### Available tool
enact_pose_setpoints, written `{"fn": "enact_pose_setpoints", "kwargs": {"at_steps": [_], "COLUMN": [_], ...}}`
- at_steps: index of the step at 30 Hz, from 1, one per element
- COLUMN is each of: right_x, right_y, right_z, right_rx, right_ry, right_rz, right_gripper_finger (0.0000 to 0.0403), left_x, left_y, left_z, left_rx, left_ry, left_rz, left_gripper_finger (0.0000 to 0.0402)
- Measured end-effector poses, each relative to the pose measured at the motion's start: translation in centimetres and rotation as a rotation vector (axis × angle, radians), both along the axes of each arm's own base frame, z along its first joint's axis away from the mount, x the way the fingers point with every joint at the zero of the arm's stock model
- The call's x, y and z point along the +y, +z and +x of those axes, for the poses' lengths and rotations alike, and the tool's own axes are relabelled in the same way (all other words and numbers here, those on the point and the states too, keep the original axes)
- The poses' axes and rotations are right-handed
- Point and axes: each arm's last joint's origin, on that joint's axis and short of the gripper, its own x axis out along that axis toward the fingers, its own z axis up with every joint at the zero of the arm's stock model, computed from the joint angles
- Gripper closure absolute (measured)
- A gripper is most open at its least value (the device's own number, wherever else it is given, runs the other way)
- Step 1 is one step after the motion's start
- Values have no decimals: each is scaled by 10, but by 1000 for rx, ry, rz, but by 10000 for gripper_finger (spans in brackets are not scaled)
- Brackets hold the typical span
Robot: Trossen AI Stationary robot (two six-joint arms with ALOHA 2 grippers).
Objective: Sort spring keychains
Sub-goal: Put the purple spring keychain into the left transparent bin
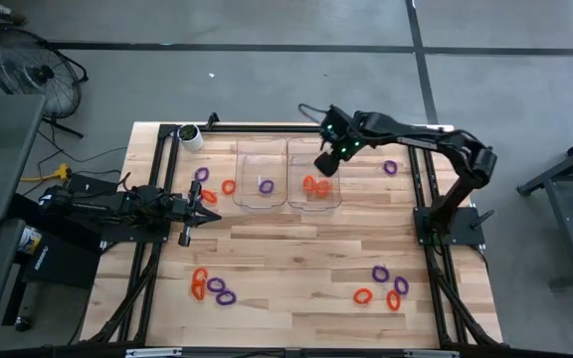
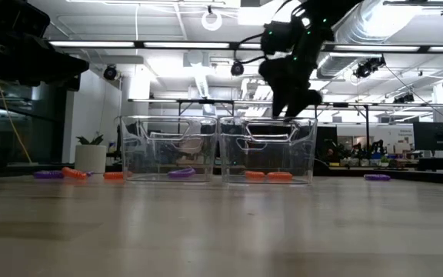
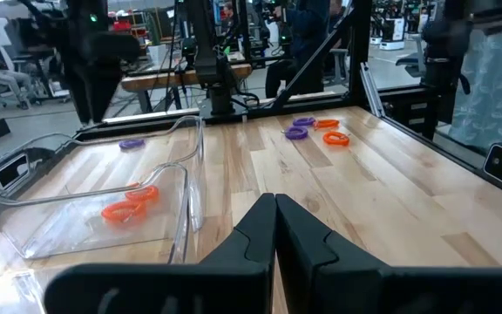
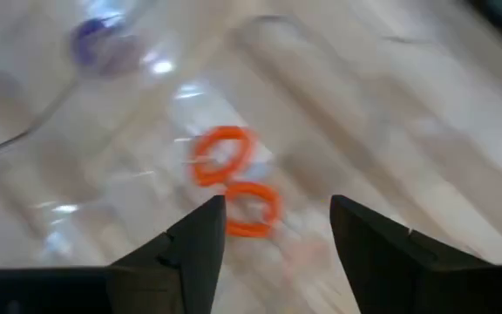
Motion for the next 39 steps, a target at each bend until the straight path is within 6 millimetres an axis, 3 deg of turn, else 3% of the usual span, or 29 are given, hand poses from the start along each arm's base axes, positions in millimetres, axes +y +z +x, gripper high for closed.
{"fn": "enact_pose_setpoints", "kwargs": {"at_steps": [9,23,32,39], "right_x": [-19,-57,-53,-40], "right_y": [7,3,-66,-100], "right_z": [-52,-94,-126,-138], "right_rx": [247,288,321,335], "right_ry": [-428,-544,-649,-662], "right_rz": [9,67,215,251], "right_gripper_finger": [168,159,159,159], "left_x": [0,0,0,0], "left_y": [0,0,0,0], "left_z": [0,0,0,0], "left_rx": [0,0,0,0], "left_ry": [0,0,0,0], "left_rz": [0,0,0,0], "left_gripper_finger": [401,401,401,401]}}
